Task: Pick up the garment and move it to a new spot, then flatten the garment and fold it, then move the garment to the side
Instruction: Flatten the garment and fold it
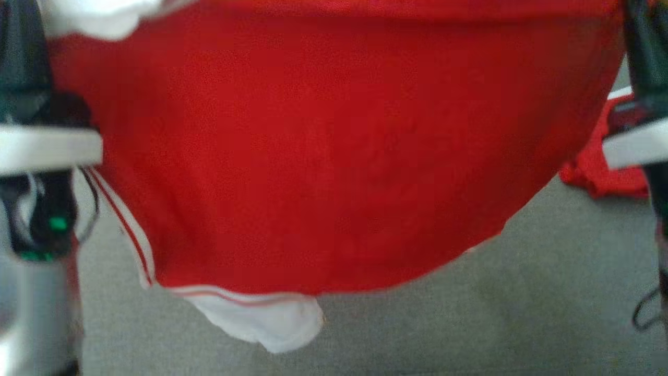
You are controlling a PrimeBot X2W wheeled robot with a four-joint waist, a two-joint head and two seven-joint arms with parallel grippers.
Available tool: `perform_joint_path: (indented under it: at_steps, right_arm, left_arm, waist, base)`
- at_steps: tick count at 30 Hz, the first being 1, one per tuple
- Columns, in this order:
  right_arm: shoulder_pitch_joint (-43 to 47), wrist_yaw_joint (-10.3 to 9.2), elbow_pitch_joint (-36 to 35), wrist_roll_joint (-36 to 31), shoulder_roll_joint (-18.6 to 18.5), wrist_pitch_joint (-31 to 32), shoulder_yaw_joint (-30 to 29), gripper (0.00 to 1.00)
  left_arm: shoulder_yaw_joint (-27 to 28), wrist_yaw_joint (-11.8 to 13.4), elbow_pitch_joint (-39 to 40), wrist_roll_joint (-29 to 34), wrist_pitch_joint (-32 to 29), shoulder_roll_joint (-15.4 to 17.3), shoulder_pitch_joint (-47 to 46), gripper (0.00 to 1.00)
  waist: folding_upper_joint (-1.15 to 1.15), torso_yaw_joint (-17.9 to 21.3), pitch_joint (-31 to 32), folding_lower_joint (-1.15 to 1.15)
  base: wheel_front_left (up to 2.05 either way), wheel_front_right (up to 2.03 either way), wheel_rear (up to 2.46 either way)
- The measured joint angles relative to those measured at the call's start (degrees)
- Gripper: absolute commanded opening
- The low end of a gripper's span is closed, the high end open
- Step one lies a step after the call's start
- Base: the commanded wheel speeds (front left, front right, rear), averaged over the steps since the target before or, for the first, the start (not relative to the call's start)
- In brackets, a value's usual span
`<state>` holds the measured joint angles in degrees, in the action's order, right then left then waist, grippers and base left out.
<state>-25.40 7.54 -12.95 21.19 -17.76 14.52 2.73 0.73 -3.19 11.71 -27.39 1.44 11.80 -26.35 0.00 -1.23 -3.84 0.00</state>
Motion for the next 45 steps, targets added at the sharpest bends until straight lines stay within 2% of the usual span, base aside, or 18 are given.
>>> perform_joint_path:
  at_steps: [4,7,10,15,20,23,26,33,39,45]
  right_arm:
    - [-10.8,0.00,6.0,0.0,-0.1,0.7,1.4,0.00]
    - [-22.4,0.00,14.1,-1.2,-1.7,-0.5,4.5,0.00]
    - [-33.7,0.00,23.7,-1.2,-1.7,-2.8,7.2,0.00]
    - [-49.1,0.00,38.3,-4.7,-1.8,-12.0,10.4,0.00]
    - [-54.8,0.00,49.5,-6.8,-1.6,-21.0,11.6,0.00]
    - [-54.2,0.00,55.2,-6.8,-1.3,-23.7,12.9,0.00]
    - [-52.8,0.00,58.0,-5.8,-1.3,-24.9,13.7,0.00]
    - [-40.4,0.00,63.6,0.0,-2.1,-25.7,21.4,0.00]
    - [-29.9,0.00,62.8,6.1,-5.4,-22.4,32.4,0.00]
    - [-21.7,0.00,56.6,14.1,-10.6,-16.3,45.3,0.00]
  left_arm:
    - [-0.5,-1.4,-8.1,0.0,-1.1,2.6,-11.6,0.00]
    - [-2.4,-2.7,-17.0,1.6,-0.1,5.1,-22.8,0.00]
    - [-4.4,-3.5,-26.9,2.8,2.3,6.0,-33.7,0.00]
    - [-6.8,-3.9,-40.9,4.6,9.1,6.1,-48.9,0.00]
    - [-9.5,-4.4,-49.5,4.9,12.5,5.8,-54.6,0.00]
    - [-12.0,-4.4,-52.1,3.1,12.9,5.4,-53.4,0.00]
    - [-14.6,-4.4,-52.6,1.8,13.2,5.2,-51.1,0.00]
    - [-20.8,-4.4,-49.8,-1.5,13.3,5.4,-33.6,0.00]
    - [-24.3,-4.4,-48.4,-2.7,13.2,6.2,-18.6,0.00]
    - [-30.6,-4.4,-46.1,-3.2,13.2,8.6,-7.6,0.00]
  waist:
    - [0.00,0.1,-5.3,0.00]
    - [0.00,0.1,-9.8,0.02]
    - [0.00,0.0,-14.3,0.03]
    - [0.00,-0.5,-20.1,0.04]
    - [0.00,-2.1,-21.7,0.01]
    - [0.00,-2.6,-21.1,0.00]
    - [0.00,-2.9,-20.6,0.00]
    - [0.00,-3.4,-18.3,0.00]
    - [0.00,-3.8,-15.4,0.00]
    - [0.00,-4.0,-11.7,0.00]
  base:
    - [0.00,0.00,0.00]
    - [0.00,0.00,0.00]
    - [0.00,0.00,0.00]
    - [0.00,0.00,0.00]
    - [0.00,0.00,0.00]
    - [0.00,0.00,0.00]
    - [0.00,0.00,0.00]
    - [0.00,0.00,0.00]
    - [0.00,0.00,0.00]
    - [0.00,0.00,0.00]
